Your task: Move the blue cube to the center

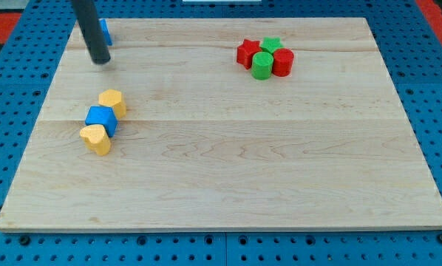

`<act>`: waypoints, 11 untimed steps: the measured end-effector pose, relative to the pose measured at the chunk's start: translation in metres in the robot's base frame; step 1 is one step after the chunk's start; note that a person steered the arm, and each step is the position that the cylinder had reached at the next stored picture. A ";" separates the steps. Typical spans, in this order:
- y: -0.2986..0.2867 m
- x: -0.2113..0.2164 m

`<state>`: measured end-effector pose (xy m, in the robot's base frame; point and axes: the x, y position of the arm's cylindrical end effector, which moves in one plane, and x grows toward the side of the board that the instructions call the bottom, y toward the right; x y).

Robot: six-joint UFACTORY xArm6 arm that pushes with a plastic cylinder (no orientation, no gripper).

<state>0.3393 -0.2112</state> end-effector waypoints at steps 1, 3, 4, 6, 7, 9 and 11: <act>-0.016 0.086; 0.030 0.098; 0.041 0.113; 0.080 0.141; 0.070 0.164; 0.114 0.157; 0.165 0.159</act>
